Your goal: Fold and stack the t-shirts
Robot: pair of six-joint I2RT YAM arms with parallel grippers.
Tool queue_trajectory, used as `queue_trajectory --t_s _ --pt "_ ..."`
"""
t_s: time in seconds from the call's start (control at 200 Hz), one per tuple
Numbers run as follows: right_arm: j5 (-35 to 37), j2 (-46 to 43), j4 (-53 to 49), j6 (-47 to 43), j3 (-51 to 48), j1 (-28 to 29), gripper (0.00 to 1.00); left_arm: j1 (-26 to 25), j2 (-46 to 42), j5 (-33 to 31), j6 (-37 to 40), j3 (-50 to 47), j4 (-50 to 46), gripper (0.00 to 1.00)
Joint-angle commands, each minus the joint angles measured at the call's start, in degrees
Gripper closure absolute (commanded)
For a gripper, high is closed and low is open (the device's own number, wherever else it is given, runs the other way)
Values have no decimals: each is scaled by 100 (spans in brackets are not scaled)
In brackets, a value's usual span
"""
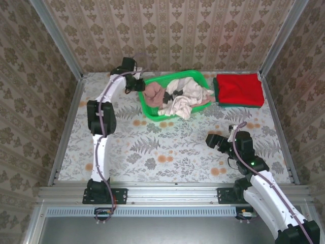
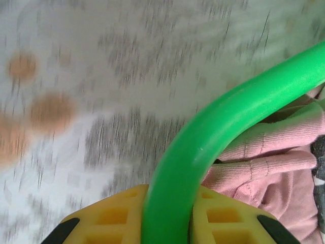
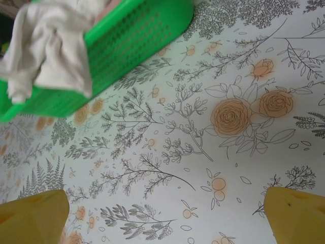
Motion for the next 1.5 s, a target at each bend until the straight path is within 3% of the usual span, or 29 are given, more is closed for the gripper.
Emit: queue_trajectory --t_s 0.0,0.215,0.445,0.58,0.63,0.68,0.71,0.825,0.95,1.09,1.17,1.22,1.435,1.495 --pt "-72 -156 58 184 -42 45 0 600 -1254 -375 -381 -1431 297 86" --pt "-91 -173 -45 105 145 61 0 2177 -2910 -623 -1521 -3737 1258 100" --pt "-15 -184 -104 129 205 68 0 3398 -3153 -516 -2331 -4355 1758 100" --pt "4 -175 -19 178 151 69 0 3620 -3265 -771 -2545 -4557 2033 100" --pt "-6 -175 -35 172 151 69 0 3723 -3340 -860 -2644 -4642 2056 92" --pt "-2 -175 -81 161 168 65 0 3788 -3483 -799 -2670 -4781 2200 72" --pt "-7 -178 -118 138 178 70 0 3773 -3574 -828 -2613 -4820 2232 65" --pt "36 -186 -140 129 164 72 0 3370 -3850 -1163 -2130 -4552 1781 55" --pt "-20 -192 -144 146 164 65 0 2721 -4323 -1725 -1589 -4215 1233 23" --pt "1 -226 -216 116 147 73 0 1644 -4975 -1479 -276 -4137 1125 2" --pt "40 -228 -180 122 101 65 0 855 -5173 -502 793 -4256 1186 2" --pt "32 -223 -130 131 73 70 0 404 -5123 -355 1242 -4251 1057 3" --pt "23 -228 -162 107 72 71 0 -613 -3874 -1476 2005 -3834 104 13" --pt "25 -228 -161 107 56 72 0 -596 -3567 -1845 1859 -3798 191 28"
